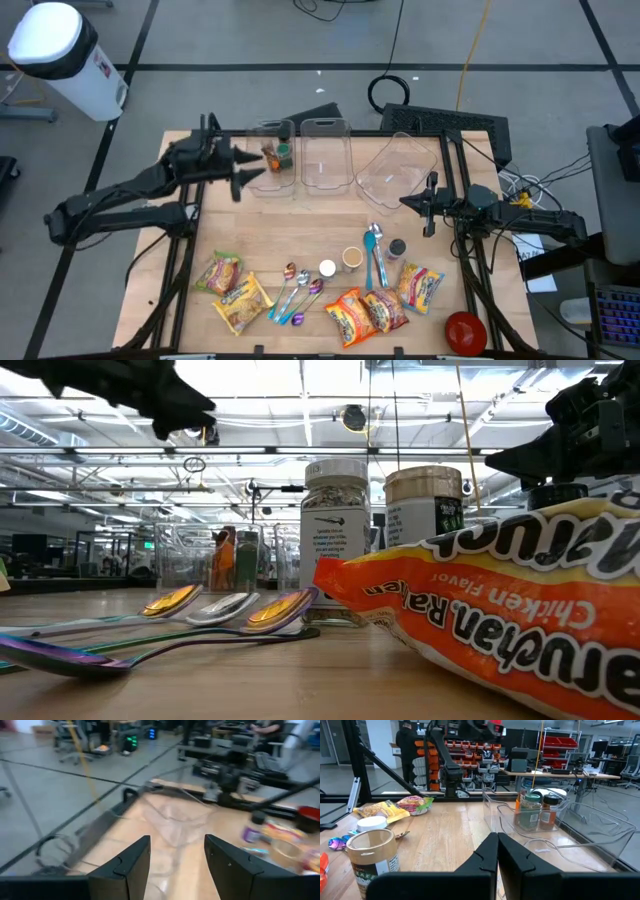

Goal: Pick & Place Food Item
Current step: Put the purple seasoning bottle into the left transparent bin

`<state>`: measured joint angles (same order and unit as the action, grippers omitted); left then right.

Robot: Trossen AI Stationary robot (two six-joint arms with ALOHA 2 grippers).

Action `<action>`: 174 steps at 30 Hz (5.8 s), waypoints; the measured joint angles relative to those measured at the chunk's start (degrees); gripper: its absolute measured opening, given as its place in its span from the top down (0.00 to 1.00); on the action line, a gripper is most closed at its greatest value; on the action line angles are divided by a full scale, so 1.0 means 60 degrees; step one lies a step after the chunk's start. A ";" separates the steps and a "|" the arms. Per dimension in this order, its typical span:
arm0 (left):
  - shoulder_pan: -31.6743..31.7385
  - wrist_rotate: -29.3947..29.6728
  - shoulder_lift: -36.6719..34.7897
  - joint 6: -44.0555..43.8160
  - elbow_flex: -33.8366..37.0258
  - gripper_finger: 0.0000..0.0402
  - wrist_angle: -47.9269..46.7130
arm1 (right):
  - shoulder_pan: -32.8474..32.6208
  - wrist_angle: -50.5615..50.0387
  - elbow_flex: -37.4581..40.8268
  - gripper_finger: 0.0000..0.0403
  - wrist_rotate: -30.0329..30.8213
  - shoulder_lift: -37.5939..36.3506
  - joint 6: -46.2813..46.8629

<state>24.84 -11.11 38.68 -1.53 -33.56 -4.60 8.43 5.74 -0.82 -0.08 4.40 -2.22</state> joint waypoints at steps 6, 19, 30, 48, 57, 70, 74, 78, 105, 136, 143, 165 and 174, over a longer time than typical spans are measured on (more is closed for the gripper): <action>-0.0648 0.0005 -0.1150 0.0372 0.0562 0.52 0.0185 | -0.0004 0.0000 0.0000 1.00 0.0000 0.0000 0.0003; -0.0788 0.0106 -0.1131 0.0235 0.0830 0.52 0.1391 | 0.0000 0.0308 0.0002 1.00 -0.0027 0.0004 -0.0235; -0.0780 0.1115 -0.0909 -0.0305 0.0830 0.52 0.2356 | -0.0044 0.3193 0.0004 1.00 -0.0270 0.0000 0.0757; -0.0780 0.1102 0.2417 -0.1586 0.0837 0.52 0.4823 | -0.0047 0.3268 0.0004 1.00 -0.0276 0.0004 0.3333; -0.0780 0.1093 0.3252 -0.1840 0.0837 0.52 0.5382 | -0.0050 0.4955 -0.0087 0.80 -0.2453 0.0021 0.3941; -0.0780 0.1096 0.3317 -0.2129 0.0837 0.52 0.5853 | -0.0051 -0.2168 -0.2278 0.21 -0.4226 0.0709 0.2686; -0.0782 0.1101 0.3317 -0.2129 0.0837 0.52 0.5824 | -0.0171 -0.4077 -0.3114 0.24 -0.3709 0.0897 0.2506; -0.0788 0.1107 0.3317 -0.2133 0.0837 0.52 0.5821 | -0.0473 -0.4299 -0.3139 0.29 -0.3512 0.1060 0.2975; -0.0835 0.1100 0.3317 -0.2111 0.0837 0.52 0.5806 | -0.5258 -0.1388 -0.1388 0.31 0.1257 0.5560 0.4732; -0.0839 0.1104 0.3317 -0.2767 0.0834 0.52 0.5810 | -0.6495 0.5202 -0.1246 0.61 0.2727 0.8675 0.3863; -0.0929 0.1100 0.3317 -0.2549 0.0834 0.51 0.5821 | -0.6423 0.6952 -0.1429 0.58 0.3605 0.8259 0.2391; -0.2234 0.1103 0.5694 0.0052 -0.6169 0.15 -0.2661 | -0.1111 0.2203 -0.6853 0.57 0.0121 1.0688 0.1247; -0.2621 0.1107 0.8228 0.0944 -0.8787 0.15 -0.4304 | -0.0557 0.3326 -0.6890 0.57 -0.0009 1.2390 0.1266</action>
<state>9.12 -4.47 88.05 4.13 -86.28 -30.42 5.08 25.69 -42.16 -0.13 78.74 5.38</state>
